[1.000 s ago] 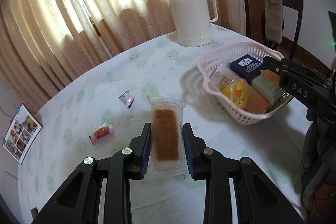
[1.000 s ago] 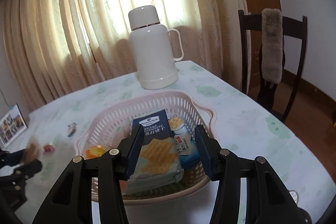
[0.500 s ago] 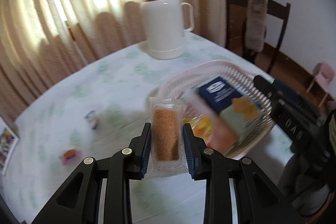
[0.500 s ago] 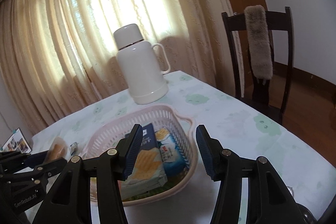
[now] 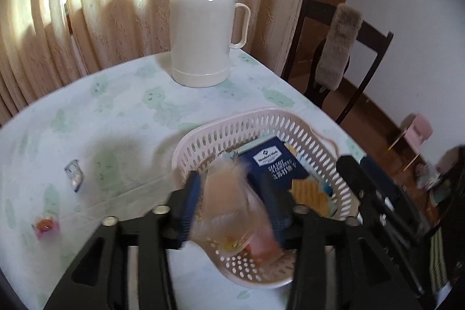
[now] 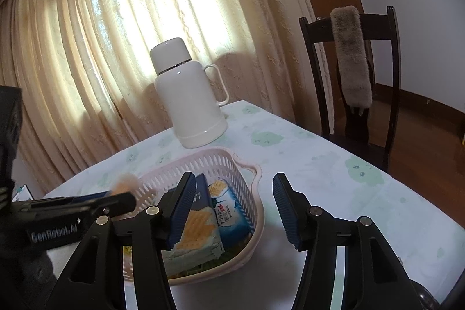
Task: Organize snacks
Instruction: 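Lower the orange wafer pack into the pink basket and open the left gripper, then move the open left gripper to the pink candy pack and grasp it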
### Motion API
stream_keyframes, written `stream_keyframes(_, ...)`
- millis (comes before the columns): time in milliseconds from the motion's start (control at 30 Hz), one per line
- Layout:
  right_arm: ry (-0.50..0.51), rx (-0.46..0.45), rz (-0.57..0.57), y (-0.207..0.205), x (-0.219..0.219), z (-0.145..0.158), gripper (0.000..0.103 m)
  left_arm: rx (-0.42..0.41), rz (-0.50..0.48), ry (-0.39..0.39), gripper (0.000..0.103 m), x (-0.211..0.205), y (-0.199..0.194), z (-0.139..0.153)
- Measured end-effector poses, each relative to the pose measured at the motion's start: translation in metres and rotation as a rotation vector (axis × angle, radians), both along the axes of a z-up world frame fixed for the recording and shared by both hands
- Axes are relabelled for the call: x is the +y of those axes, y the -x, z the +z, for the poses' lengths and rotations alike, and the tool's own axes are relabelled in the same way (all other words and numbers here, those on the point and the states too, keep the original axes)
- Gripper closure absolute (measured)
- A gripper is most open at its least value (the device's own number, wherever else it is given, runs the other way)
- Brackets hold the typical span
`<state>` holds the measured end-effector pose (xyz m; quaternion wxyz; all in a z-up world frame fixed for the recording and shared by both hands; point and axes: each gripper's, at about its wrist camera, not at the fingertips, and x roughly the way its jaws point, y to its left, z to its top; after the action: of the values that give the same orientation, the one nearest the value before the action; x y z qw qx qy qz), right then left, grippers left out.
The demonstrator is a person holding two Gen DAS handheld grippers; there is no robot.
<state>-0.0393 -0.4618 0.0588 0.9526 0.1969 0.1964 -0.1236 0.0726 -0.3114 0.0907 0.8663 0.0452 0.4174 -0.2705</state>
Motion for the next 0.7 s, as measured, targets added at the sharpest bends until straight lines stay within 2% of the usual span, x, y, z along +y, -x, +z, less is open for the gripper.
stream_keyframes(33, 0.0, 0.0, 0.0, 0.001, 0.001, 0.0, 0.046, 0.007, 0.009, 0.014, 0.048, 0.003, -0.002, 0.0)
stream_keyframes(467, 0.025, -0.025, 0.013, 0.003, 0.006, 0.002, 0.046, -0.025, 0.115, 0.008, 0.048, 0.043, -0.009, 0.013)
stream_keyframes(600, 0.037, -0.034, 0.02, 0.005, 0.01, 0.003, 0.046, -0.037, 0.158, 0.003, 0.042, 0.063, -0.013, 0.017)
stream_keyframes(700, 0.046, -0.037, 0.024, 0.004, 0.013, 0.003, 0.045, -0.045, 0.197, -0.006, 0.041, 0.08, -0.015, 0.018)
